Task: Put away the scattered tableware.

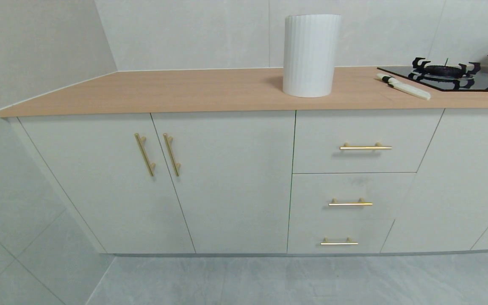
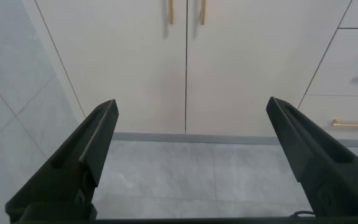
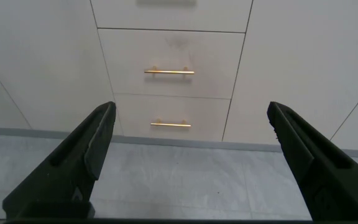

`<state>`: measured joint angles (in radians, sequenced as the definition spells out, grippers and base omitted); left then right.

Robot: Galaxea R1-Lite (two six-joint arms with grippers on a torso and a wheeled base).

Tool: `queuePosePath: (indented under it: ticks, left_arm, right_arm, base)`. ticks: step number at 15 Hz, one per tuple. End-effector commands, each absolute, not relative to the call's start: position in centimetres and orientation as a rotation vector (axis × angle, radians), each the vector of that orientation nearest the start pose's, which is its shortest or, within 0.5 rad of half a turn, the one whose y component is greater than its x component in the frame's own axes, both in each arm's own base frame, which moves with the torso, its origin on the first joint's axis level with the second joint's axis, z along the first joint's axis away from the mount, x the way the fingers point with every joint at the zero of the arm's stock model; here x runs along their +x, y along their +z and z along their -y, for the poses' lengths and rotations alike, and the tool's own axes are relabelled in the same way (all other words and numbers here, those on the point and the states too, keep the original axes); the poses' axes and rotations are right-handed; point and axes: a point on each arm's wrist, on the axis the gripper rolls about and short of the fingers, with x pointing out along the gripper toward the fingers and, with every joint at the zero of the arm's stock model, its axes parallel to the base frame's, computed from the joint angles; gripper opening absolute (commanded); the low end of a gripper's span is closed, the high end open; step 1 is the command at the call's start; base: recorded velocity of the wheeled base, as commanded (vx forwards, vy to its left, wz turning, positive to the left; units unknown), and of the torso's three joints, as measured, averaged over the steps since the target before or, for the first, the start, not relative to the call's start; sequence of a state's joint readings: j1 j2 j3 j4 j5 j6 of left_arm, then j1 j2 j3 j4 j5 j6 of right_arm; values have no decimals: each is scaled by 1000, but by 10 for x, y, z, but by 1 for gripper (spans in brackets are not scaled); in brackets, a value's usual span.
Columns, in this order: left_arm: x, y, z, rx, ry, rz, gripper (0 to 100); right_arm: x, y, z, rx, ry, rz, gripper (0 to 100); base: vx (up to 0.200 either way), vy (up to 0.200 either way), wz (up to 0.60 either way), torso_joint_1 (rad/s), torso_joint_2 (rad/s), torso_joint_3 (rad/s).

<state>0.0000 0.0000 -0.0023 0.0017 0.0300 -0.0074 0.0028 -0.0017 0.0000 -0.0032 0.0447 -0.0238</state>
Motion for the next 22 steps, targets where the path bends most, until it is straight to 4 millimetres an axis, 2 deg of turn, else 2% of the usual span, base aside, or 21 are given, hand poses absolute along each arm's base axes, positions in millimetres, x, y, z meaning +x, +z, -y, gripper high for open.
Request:
queuePosePath:
  ticks: [1, 4, 19, 22]
  left_arm:
    - [-23, 76, -1, -8, 31, 2, 100]
    - [-23, 76, -1, -6, 31, 2, 100]
    - [-23, 76, -1, -8, 31, 3, 100]
    - [-23, 76, -1, -8, 31, 3, 100]
  right_arm:
    - [-23, 76, -1, -23, 46, -1, 100]
    - [-23, 76, -1, -12, 43, -1, 100]
    - [-23, 76, -1, -6, 37, -1, 100]
    - [-23, 76, -1, -6, 37, -1, 100]
  base:
    - [0, 0, 0, 0, 0, 0]
    - [0, 0, 0, 0, 0, 0]
    - [200, 0, 0, 4, 3, 2]
    - [0, 0, 0, 0, 0, 0]
